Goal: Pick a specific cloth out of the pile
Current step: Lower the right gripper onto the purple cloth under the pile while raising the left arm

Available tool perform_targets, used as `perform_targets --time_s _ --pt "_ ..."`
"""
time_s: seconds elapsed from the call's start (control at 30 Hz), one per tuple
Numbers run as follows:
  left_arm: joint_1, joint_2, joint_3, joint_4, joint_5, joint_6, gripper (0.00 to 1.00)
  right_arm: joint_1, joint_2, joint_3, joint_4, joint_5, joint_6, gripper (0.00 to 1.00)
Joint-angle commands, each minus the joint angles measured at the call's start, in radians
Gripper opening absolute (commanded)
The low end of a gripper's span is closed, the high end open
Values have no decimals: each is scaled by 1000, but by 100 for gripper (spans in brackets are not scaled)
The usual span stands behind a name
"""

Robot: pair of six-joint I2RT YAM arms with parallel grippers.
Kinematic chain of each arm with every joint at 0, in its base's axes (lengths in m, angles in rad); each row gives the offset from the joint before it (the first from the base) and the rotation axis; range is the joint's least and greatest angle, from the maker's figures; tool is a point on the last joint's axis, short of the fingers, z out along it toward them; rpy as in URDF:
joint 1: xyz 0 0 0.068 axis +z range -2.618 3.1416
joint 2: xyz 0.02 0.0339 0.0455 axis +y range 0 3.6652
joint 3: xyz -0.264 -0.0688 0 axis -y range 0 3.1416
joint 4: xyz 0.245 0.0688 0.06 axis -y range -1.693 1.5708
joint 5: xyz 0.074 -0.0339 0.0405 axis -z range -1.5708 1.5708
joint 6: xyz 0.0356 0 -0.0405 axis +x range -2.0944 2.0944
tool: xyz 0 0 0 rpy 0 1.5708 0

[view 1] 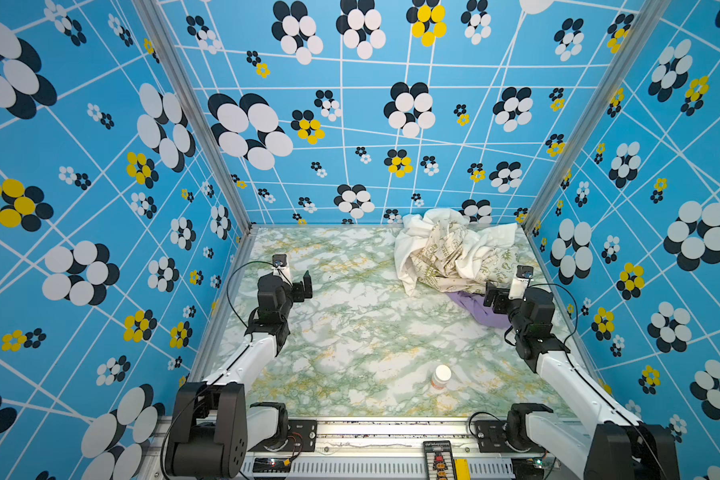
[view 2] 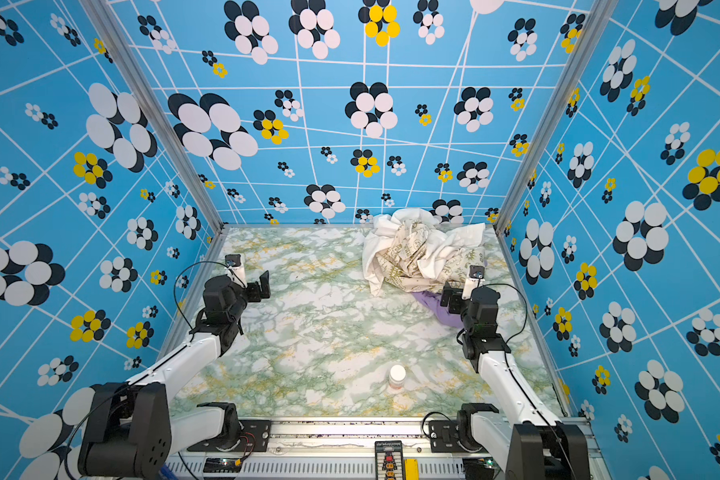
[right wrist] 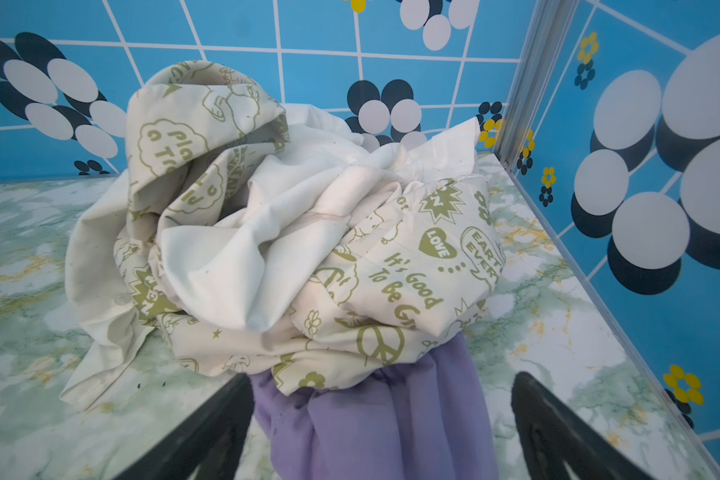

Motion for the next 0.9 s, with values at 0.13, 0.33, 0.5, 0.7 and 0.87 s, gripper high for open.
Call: perform_targets --time_s 0.13,0.33,0.5,0.7,0.87 --pt "24 -120 127 -347 -15 -131 99 5 -89 92 -391 80 98 99" --pt "38 -146 167 -386 125 -192 99 -3 -52 120 -450 55 152 98" --pt "8 -159 187 -456 169 -244 99 -3 51 185 -507 -50 204 88" --pt "-74 -206 202 -600 136 -286 99 -3 140 229 -514 -95 291 73" --pt "-195 -254 167 -646 126 -371 99 -3 192 250 -520 -59 374 66"
